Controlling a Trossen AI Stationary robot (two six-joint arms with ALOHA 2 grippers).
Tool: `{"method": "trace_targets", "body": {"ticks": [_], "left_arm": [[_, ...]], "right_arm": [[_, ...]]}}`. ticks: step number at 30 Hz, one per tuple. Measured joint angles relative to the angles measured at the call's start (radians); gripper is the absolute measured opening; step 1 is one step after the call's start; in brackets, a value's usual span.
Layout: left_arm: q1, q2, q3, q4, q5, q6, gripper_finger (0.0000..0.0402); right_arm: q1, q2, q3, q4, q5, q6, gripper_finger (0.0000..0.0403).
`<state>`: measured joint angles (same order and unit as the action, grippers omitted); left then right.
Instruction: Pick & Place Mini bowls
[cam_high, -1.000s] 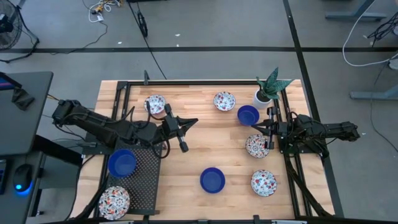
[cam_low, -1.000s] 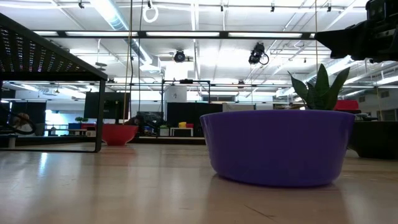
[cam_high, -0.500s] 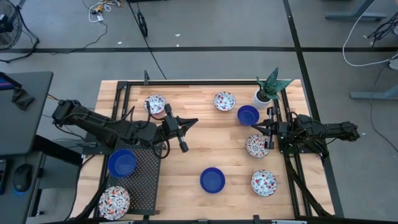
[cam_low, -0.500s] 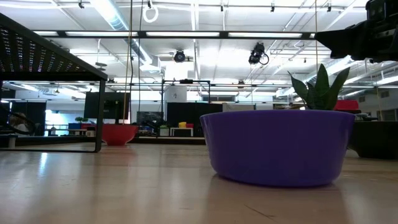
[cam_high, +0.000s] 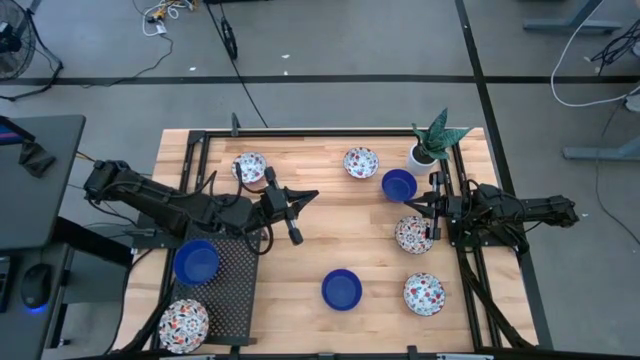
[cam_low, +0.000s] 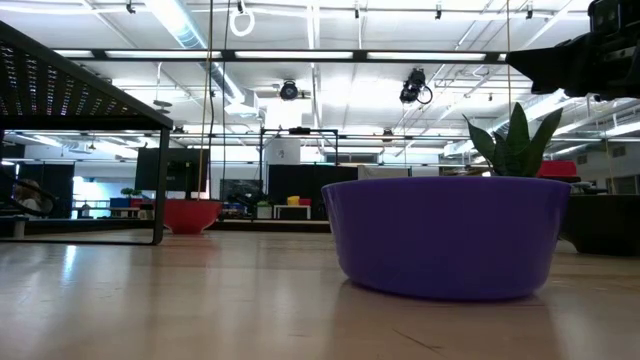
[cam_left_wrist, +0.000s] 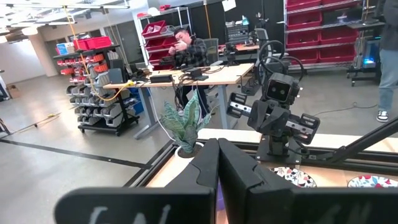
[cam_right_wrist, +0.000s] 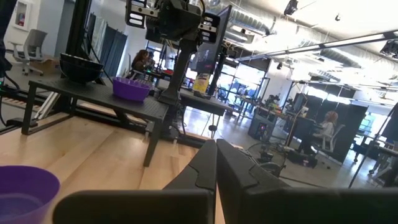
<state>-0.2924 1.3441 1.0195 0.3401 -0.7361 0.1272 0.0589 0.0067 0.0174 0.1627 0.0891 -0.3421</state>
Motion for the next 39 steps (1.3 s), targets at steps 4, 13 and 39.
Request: {"method": "trace_targets", "body": {"ticks": [4,13,39], "left_arm": [[0.0,0.0,0.0,0.0,0.0,0.0,0.0012],[0.0,0.0,0.0,-0.001,0.0,-0.003,0.0012],[0.112,-0.005,0.001,-0.101,0.305,-0.124,0.0012]], "right_arm": [[0.0,0.0,0.0,0.0,0.0,0.0,0.0009],[0.0,0.0,0.0,0.0,0.0,0.0,0.0009],[0.0,0.0,0.0,0.0,0.0,0.0,0.0009]]}}
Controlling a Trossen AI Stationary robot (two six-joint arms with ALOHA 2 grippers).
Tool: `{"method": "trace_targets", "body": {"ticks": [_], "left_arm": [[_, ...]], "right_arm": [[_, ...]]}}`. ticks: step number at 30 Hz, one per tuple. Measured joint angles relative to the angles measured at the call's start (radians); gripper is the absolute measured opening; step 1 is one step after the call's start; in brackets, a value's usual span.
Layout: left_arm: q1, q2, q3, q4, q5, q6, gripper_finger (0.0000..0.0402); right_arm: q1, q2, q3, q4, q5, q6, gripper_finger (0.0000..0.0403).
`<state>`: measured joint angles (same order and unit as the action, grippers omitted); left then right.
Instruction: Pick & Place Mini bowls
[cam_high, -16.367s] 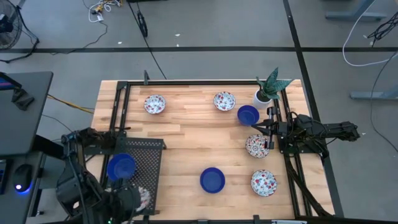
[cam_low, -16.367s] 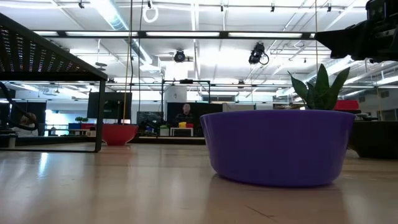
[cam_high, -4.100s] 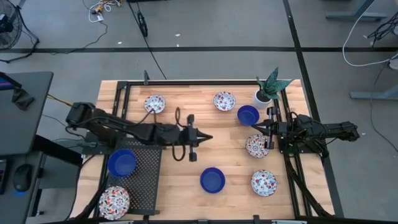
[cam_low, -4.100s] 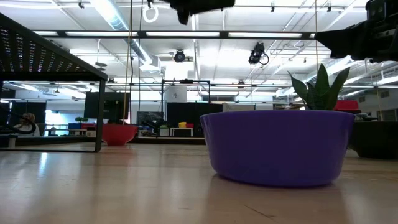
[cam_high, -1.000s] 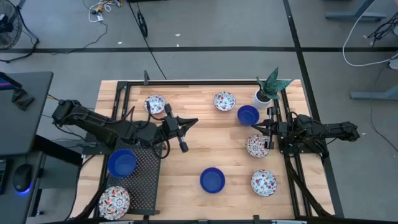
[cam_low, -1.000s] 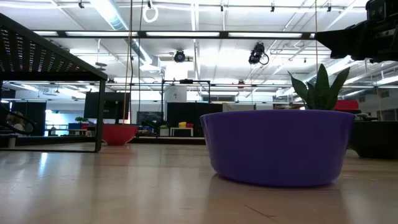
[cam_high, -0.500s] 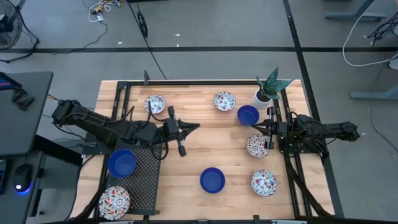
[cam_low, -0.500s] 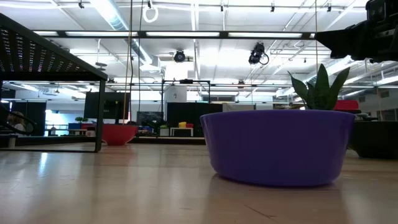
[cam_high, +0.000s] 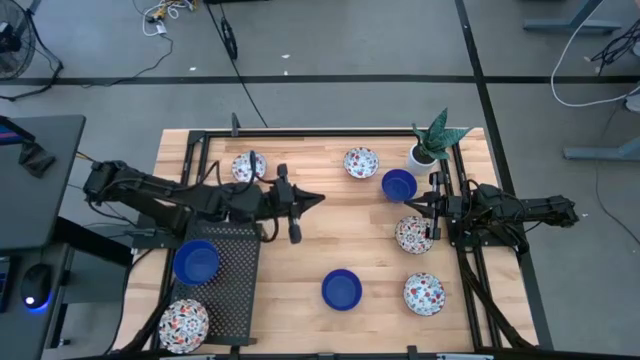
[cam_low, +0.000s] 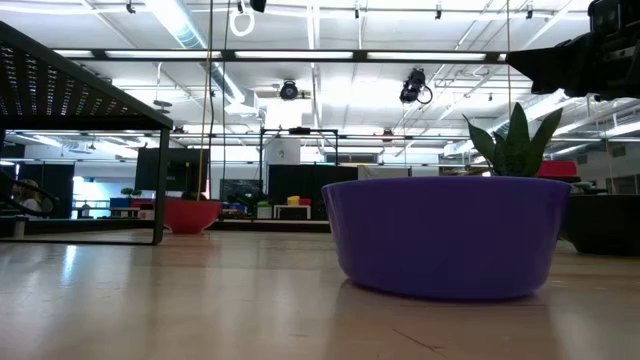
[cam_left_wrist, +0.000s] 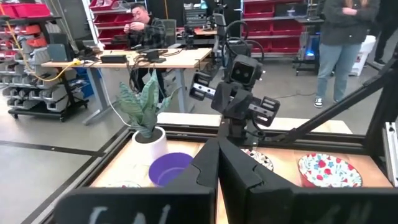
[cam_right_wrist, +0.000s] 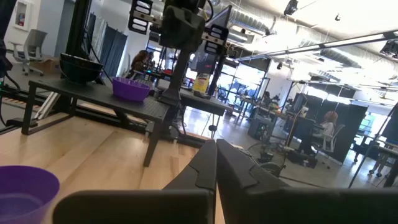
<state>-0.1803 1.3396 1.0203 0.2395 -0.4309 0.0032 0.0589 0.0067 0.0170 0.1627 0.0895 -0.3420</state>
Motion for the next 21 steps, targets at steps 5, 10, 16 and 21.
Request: {"method": "trace_targets", "body": {"ticks": [5,10,16,21], "left_arm": [[0.037,0.0,0.0,0.0,0.035,-0.001,0.0007],[0.071,0.0,0.0,0.0,0.055,-0.001,0.0007],[0.138,0.0,0.0,-0.032,0.169,-0.037,0.0008],[0.176,0.0,0.0,-0.092,0.173,-0.038,0.0008]], "right_arm": [[0.0,0.0,0.0,0.0,0.0,0.0,0.0009],[0.0,0.0,0.0,0.0,0.0,0.0,0.0009],[0.0,0.0,0.0,0.0,0.0,0.0,0.0009],[-0.001,0.0,0.0,0.021,0.006,-0.005,0.0009]]}}
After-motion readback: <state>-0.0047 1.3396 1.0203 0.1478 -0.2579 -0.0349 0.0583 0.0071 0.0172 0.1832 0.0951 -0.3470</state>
